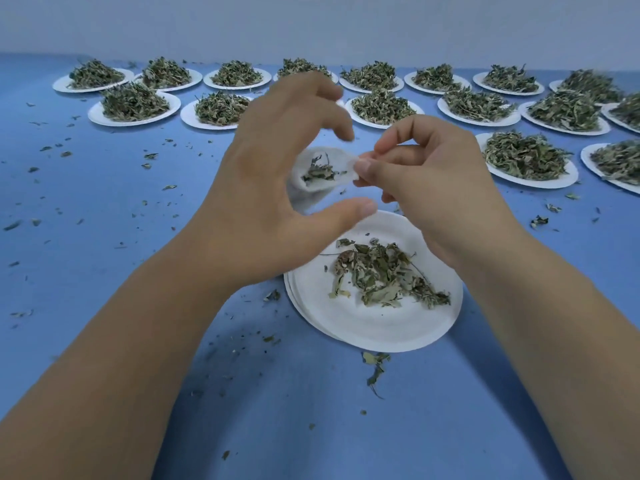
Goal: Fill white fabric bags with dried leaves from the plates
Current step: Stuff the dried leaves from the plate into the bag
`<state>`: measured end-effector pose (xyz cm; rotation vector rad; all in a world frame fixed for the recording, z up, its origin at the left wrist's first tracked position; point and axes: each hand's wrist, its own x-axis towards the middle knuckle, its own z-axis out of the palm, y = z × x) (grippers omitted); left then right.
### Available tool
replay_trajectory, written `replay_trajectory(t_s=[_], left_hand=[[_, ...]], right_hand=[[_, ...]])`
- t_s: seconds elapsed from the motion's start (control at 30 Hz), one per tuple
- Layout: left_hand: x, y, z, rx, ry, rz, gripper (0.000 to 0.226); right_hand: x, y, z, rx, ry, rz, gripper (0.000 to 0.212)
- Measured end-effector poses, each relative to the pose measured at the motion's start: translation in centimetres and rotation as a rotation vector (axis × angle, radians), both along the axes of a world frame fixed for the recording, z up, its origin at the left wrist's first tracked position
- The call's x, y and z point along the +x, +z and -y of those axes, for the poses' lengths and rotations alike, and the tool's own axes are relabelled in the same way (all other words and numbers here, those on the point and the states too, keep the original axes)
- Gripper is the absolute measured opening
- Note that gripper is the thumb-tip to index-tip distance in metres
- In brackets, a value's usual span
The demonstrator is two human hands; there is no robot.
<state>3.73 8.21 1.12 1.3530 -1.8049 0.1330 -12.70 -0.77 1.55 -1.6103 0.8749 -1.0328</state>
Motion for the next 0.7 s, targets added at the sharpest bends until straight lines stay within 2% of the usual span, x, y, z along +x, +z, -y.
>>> replay_trajectory(t_s=[0.07, 0.27, 0.53, 0.7], left_hand=[[-0.52, -0.19, 0.08, -0.012, 0.030, -0.009, 0.022], [-0.05, -0.50, 0.53, -0.008, 0.205, 0.034, 0.013], [-0.04, -0.53, 0.55, 0.007, 0.197, 0.069, 0.013], [0.01, -0.56, 0.60, 0.019, 0.182, 0.004, 0.012]], right_hand=[[0.02, -0.03, -0.15, -0.022, 0.027, 0.014, 0.022], [-0.03, 0.02, -0.38, 0.058, 0.135, 0.092, 0.026], [-0.07, -0.01, -0.29, 0.114, 0.167, 0.139, 0.028], [-0.14, -0.02, -0.23, 0.114, 0.176, 0.140, 0.029]])
